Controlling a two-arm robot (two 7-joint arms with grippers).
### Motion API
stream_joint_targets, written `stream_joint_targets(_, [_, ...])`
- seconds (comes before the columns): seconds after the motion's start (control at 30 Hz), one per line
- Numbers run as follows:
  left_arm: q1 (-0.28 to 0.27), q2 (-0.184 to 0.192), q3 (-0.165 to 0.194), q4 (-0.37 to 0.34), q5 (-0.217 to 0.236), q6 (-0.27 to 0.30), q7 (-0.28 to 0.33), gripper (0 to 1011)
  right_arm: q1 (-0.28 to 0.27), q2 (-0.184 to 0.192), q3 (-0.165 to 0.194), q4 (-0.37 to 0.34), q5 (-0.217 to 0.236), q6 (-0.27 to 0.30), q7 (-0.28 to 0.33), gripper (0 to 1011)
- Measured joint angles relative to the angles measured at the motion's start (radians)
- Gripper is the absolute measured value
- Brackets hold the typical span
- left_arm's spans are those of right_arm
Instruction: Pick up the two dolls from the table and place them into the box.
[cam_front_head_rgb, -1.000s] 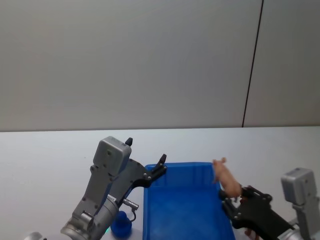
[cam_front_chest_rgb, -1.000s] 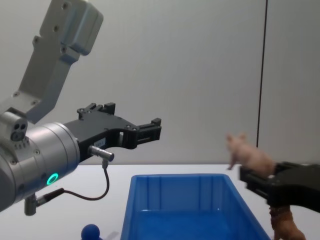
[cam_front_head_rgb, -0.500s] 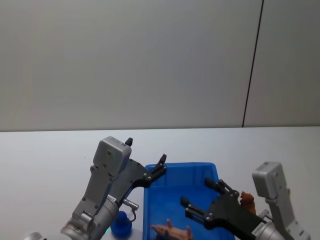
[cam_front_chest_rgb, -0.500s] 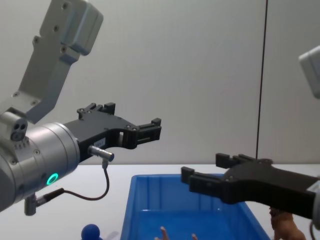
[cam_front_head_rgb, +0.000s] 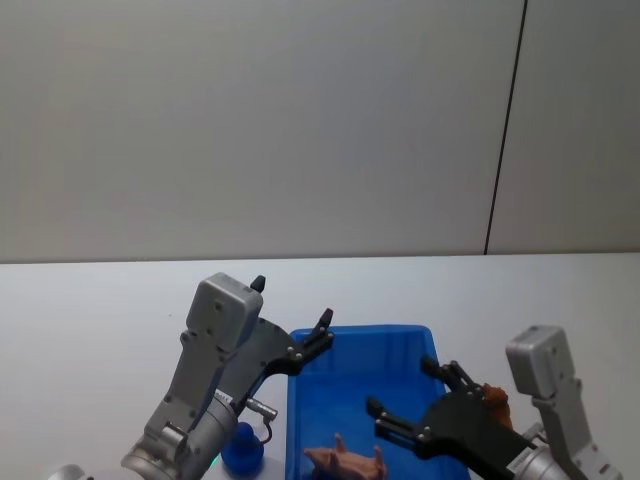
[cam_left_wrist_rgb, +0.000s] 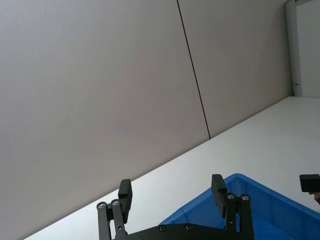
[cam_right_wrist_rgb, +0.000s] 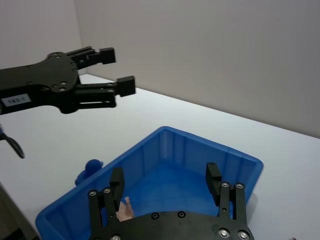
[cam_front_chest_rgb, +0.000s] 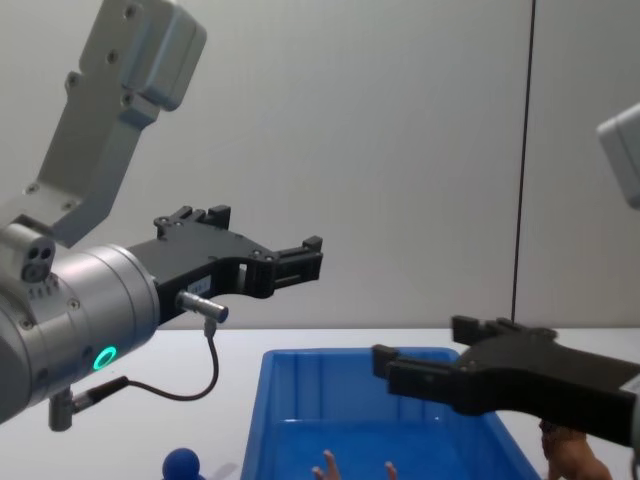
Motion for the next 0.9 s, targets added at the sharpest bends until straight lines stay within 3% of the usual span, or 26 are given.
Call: stream_joint_targets(0.9, [0.0, 0.0, 0.0, 0.0, 0.0, 0.0, 0.0, 1001, -0.161, 0.092, 0.056, -0.153, 0.026, 0.061, -0.328, 1001])
